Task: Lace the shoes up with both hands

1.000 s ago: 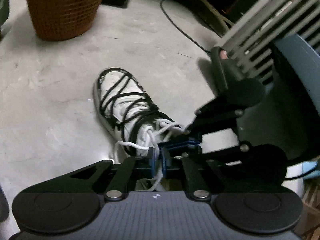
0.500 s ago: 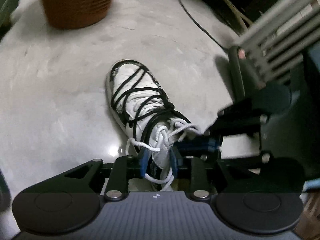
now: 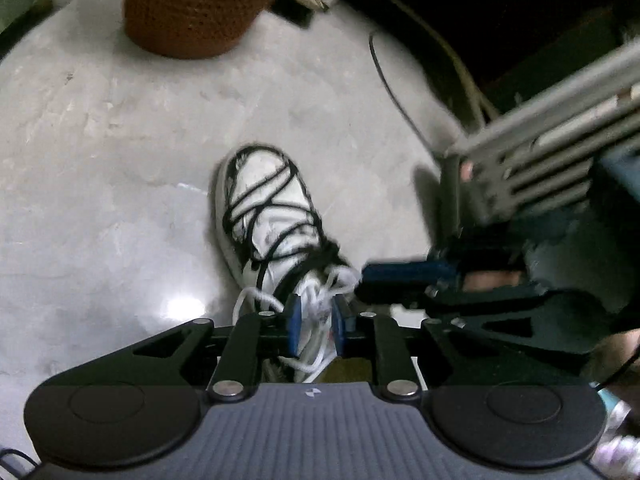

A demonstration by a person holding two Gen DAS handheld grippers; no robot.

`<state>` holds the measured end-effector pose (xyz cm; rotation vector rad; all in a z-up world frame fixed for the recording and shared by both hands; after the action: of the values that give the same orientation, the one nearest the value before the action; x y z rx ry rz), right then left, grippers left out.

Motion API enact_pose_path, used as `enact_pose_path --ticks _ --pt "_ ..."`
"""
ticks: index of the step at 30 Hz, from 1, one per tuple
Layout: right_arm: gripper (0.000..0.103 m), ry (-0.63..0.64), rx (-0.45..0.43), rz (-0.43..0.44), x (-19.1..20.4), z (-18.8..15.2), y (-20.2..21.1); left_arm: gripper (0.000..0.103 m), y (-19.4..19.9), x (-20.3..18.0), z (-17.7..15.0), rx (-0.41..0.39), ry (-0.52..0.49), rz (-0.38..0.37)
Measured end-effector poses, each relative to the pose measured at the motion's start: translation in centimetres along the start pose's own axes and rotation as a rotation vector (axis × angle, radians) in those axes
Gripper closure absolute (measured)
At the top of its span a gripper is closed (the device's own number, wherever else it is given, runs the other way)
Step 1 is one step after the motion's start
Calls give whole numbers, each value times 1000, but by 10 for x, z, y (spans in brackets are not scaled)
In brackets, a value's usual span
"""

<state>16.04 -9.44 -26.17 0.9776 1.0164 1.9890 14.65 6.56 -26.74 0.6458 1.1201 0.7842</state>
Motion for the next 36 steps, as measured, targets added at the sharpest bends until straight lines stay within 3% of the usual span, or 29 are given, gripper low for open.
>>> enact_pose_path --ticks 3,4,6,9,11,14,18,20,24,33,36 --pt "87 -82 -17 24 -11 3 -7 83 6 8 6 -48 37 71" --pt "85 -126 -27 71 -17 5 -6 83 6 9 7 -46 27 105" --pt "73 -198 -47 83 -27 13 -12 81 3 11 8 -36 4 171" --pt "73 -310 -71 62 -44 26 -16 79 -3 9 4 -6 -28 255" --pt "63 -422 -91 82 -60 36 -20 77 -5 3 1 5 -74 299" --pt "62 -590 -113 84 -78 43 -25 77 -8 -10 -8 26 -203 371" --pt "62 -713 -107 -2 -77 47 -44 77 -15 -15 -23 85 -283 399" --pt "62 -709 -89 33 -68 44 -49 76 -15 -15 -27 93 -278 415" --pt "62 -575 90 -4 -45 53 -85 74 -15 -14 -29 80 -231 415" --pt "62 -659 4 -29 -45 47 -85 71 -9 -19 -22 32 -178 396" --pt "62 -684 -25 7 -42 40 -70 69 -8 -22 -21 19 -166 388"
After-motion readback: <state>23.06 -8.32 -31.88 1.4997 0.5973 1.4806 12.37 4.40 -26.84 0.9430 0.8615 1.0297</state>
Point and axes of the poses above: each gripper's, at about its wrist camera, not at the fingertips, and y roughly against the way its jaws point, x to its left, z to its top, the point moved 1 cm from there along -y, roughly the way its jaws point, and after that the axes turned 3 degrees about -y, right-handed, at the moved point
